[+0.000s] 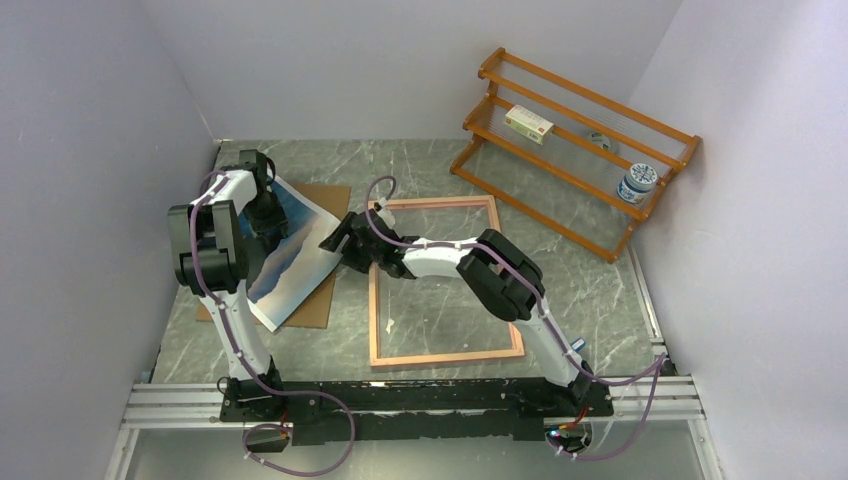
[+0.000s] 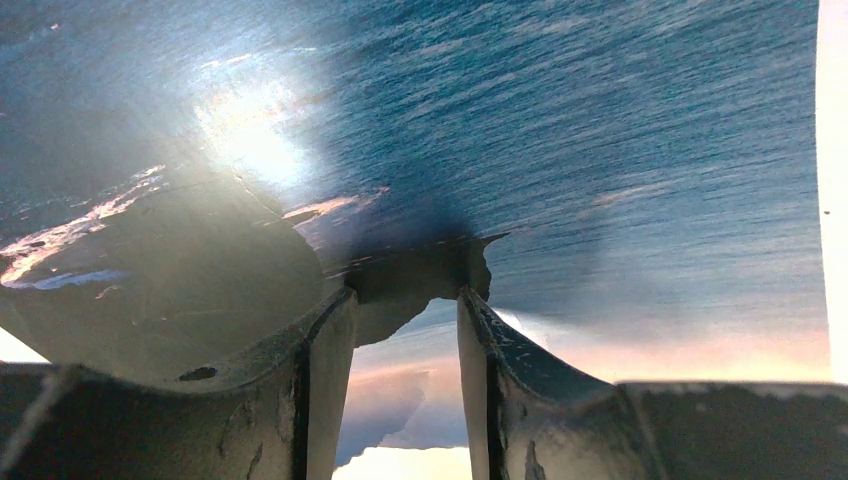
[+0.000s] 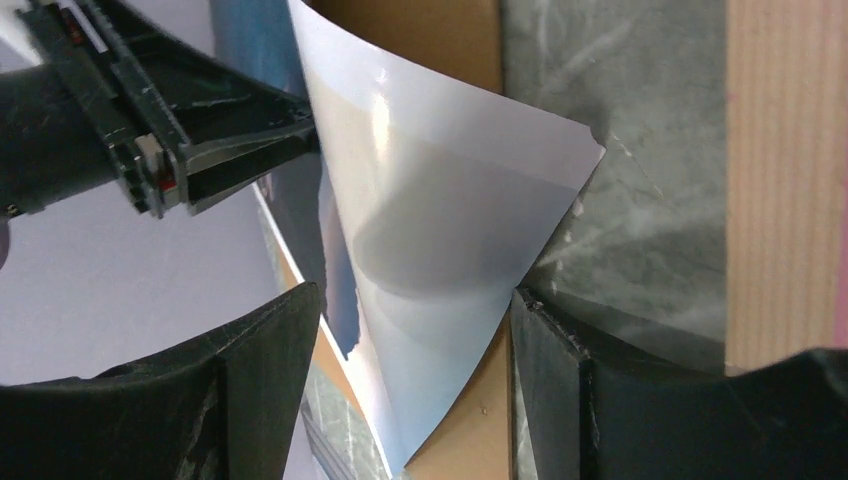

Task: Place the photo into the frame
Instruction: Pick up the photo at the center of the board.

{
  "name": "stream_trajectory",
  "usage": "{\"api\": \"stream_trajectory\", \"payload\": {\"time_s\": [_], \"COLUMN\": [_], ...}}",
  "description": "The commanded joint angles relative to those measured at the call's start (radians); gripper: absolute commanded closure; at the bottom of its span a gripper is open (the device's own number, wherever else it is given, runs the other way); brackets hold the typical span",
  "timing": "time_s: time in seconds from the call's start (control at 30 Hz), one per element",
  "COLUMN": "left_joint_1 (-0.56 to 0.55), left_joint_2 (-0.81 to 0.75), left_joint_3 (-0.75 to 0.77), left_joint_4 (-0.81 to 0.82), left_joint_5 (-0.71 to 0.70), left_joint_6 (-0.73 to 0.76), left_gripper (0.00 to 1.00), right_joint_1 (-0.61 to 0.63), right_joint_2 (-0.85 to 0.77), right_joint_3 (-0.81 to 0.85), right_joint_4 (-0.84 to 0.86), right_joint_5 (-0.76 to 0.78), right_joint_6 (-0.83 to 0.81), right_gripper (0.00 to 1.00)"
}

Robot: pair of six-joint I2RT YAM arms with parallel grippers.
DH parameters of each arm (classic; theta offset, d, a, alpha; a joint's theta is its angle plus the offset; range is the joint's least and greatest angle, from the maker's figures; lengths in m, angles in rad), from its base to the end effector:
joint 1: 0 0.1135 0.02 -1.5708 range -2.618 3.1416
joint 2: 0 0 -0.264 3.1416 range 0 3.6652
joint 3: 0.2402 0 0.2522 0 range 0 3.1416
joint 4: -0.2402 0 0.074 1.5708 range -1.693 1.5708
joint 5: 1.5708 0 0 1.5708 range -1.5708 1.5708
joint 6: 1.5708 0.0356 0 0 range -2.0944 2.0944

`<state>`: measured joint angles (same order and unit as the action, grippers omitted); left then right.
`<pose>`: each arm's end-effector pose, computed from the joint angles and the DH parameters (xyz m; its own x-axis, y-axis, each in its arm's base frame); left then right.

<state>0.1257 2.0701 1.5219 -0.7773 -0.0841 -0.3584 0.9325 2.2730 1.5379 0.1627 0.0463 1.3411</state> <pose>0.4097 0.0548 0.1626 -0.8503 -0.4598 -0.2560 -0.4735 0.8807 -0.0089 0.3020 0.4042 0.1359 -0.8321 0.5109 -0.2158 0.1369 0.5662 0.8128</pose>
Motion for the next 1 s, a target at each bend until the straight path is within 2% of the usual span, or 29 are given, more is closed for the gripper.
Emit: {"api": "stream_trajectory", "payload": {"time_s": [0.0, 0.1, 0.17, 0.23, 0.33, 0.57, 0.8, 0.87, 0.97], "left_joint_1": [-0.001, -0.001, -0.001, -0.001, 0.000, 0.000, 0.001, 0.001, 0.000], "left_joint_2": [0.103, 0.103, 0.105, 0.106, 0.107, 0.104, 0.102, 0.100, 0.098], "left_joint_3": [-0.060, -0.059, -0.058, -0.058, -0.060, -0.058, -0.051, -0.047, -0.040], "left_joint_4": [-0.092, -0.094, -0.096, -0.098, -0.102, -0.111, -0.123, -0.125, -0.128], "left_joint_5": [0.015, 0.023, 0.025, 0.026, 0.028, 0.033, 0.036, 0.039, 0.043], "left_joint_6": [0.026, 0.023, 0.022, 0.023, 0.027, 0.033, 0.034, 0.033, 0.027], "left_gripper": [0.54, 0.54, 0.53, 0.53, 0.53, 0.52, 0.52, 0.52, 0.52], "right_joint_1": [-0.006, -0.006, -0.009, -0.016, -0.028, -0.052, -0.070, -0.070, -0.070], "right_joint_2": [-0.011, -0.030, -0.028, -0.020, -0.014, 0.002, 0.026, 0.033, 0.040], "right_joint_3": [-0.061, -0.112, -0.127, -0.113, -0.100, -0.123, -0.073, -0.075, -0.068], "right_joint_4": [0.279, 0.424, 0.493, 0.518, 0.537, 0.661, 0.630, 0.631, 0.594], "right_joint_5": [-0.060, -0.088, -0.105, -0.128, -0.148, -0.144, -0.187, -0.204, -0.217], "right_joint_6": [-0.080, -0.137, -0.145, -0.155, -0.159, -0.117, -0.107, -0.102, -0.092], "right_gripper": [0.26, 0.22, 0.15, 0.08, 0.05, 0.05, 0.05, 0.07, 0.15]}}
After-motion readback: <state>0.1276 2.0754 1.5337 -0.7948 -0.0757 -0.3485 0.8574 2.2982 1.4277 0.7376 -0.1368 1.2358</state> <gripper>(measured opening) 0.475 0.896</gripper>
